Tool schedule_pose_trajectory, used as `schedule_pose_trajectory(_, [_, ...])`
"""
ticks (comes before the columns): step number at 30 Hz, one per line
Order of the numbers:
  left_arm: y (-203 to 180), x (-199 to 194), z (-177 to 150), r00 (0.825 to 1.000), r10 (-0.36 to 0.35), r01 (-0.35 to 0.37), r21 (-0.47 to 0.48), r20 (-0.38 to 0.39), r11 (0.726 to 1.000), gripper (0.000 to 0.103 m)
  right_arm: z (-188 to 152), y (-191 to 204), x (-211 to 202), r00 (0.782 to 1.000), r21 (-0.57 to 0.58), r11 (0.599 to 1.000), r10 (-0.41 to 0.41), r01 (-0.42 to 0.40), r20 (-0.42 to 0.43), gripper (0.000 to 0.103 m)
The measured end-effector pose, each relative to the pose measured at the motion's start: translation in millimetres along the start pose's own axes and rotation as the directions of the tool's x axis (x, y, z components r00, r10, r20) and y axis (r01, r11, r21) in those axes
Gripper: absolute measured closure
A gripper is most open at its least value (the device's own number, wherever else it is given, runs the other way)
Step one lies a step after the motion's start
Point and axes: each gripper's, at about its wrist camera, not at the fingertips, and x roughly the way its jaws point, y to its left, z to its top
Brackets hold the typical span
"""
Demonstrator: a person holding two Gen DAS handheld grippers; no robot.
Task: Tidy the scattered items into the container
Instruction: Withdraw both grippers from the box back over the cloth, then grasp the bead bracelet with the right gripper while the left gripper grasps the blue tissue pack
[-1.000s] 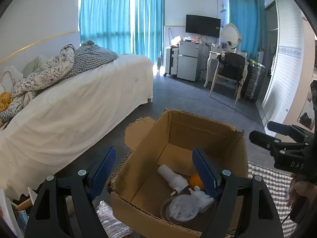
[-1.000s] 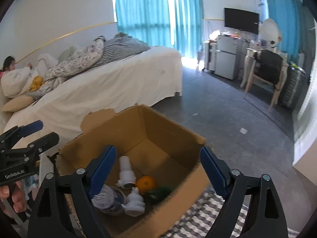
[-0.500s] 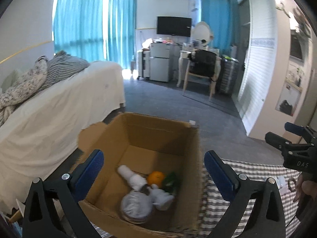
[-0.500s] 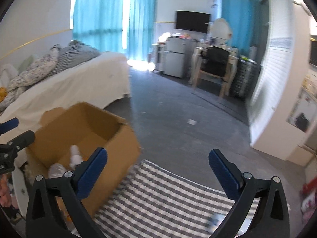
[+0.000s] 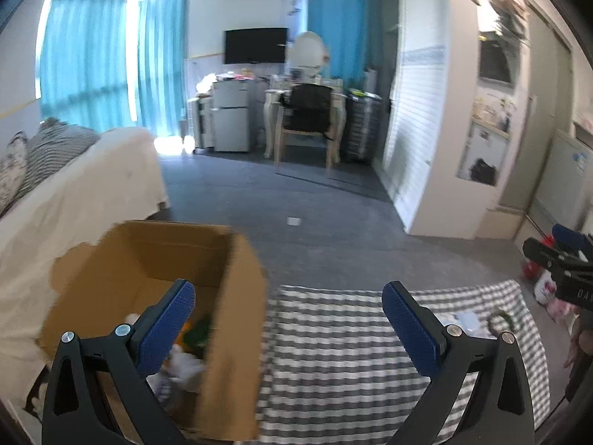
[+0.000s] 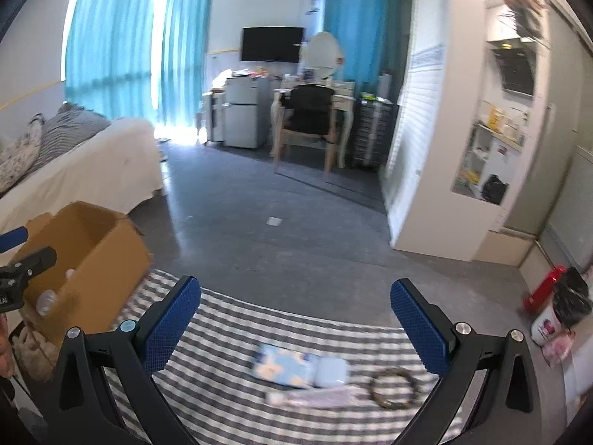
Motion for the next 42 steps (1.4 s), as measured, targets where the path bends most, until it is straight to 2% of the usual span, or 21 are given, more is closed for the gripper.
schedule_pose_trajectory(3, [-27.0,4.1,-0.4,0.999,-0.032,0.032,0.037,-0.003,0.999,0.000,-8.3,-30.1,-6.7,1.000,0.031,0.999,-0.030,0.030,-0.003,0.000])
schedule_pose_trajectory(10, [-73.8,14.6,-4.1,0.997,-0.070,0.072,0.084,-0.019,0.994,0.000,-35.2,-76.9,-11.3,0.999,0.066,0.998,0.024,-0.022,-0.025,0.000])
schedule_pose_trajectory(14, [-93.1,18.2,-6.1,0.996,-0.090,0.091,0.091,-0.015,0.992,0.000,-53.9,-92.4,-6.8,0.999,0.055,0.998,0.016,-0.013,-0.051,0.000])
schedule_pose_trajectory(20, [-117.5,33.6,-10.6,0.994,-0.106,0.109,0.114,-0.037,0.987,0.000,-82.4,-108.7,13.5,0.992,0.081,0.996,0.048,-0.039,-0.118,0.001])
schedule_pose_trajectory(22, [-124.5,40.5,-12.7,0.993,-0.105,0.110,0.127,-0.050,0.986,0.000,-90.6,-111.8,24.2,0.987,0.080,0.995,0.075,-0.064,-0.143,0.004])
schedule_pose_trajectory(24, [-130.1,46.8,-15.0,0.993,-0.099,0.106,0.133,-0.060,0.985,0.000,-98.4,-112.0,34.9,0.980,0.074,0.993,0.102,-0.090,-0.173,0.021])
schedule_pose_trajectory(27, [-132.2,55.2,-16.5,0.993,-0.096,0.105,0.131,-0.073,0.986,0.000,-110.3,-111.0,57.0,0.961,0.061,0.991,0.131,-0.120,-0.242,0.037])
schedule_pose_trajectory(36, [-131.7,79.5,-23.5,0.990,-0.086,0.100,0.125,-0.112,0.987,0.000,-135.2,-107.4,100.9,0.920,0.054,0.986,0.165,-0.156,-0.355,0.057])
schedule_pose_trajectory(42, [-135.5,96.6,-29.1,0.986,-0.104,0.121,0.129,-0.133,0.984,0.000,-140.4,-108.3,122.5,0.900,0.059,0.988,0.156,-0.145,-0.407,0.063])
